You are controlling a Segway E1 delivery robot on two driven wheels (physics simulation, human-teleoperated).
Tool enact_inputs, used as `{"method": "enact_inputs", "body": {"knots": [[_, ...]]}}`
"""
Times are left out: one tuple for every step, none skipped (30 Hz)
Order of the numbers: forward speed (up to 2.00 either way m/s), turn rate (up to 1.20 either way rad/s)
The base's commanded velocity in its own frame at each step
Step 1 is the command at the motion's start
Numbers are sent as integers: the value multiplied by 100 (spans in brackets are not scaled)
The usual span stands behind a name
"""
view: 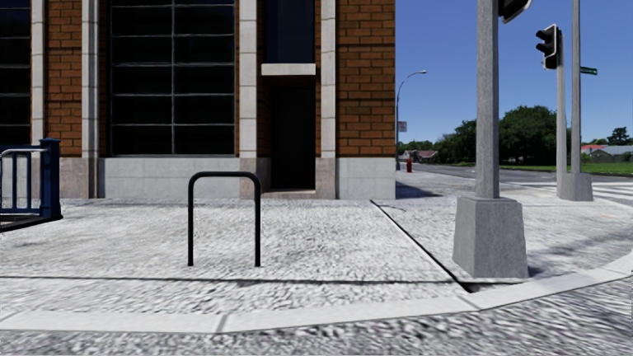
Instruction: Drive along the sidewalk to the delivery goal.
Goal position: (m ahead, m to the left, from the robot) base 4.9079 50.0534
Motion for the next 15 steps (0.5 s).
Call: {"method": "enact_inputs", "body": {"knots": [[124,0],[123,0],[123,0],[123,0],[123,0],[123,0],[123,0],[123,0],[123,0],[123,0],[123,0],[123,0],[122,0],[121,0],[116,0]]}}
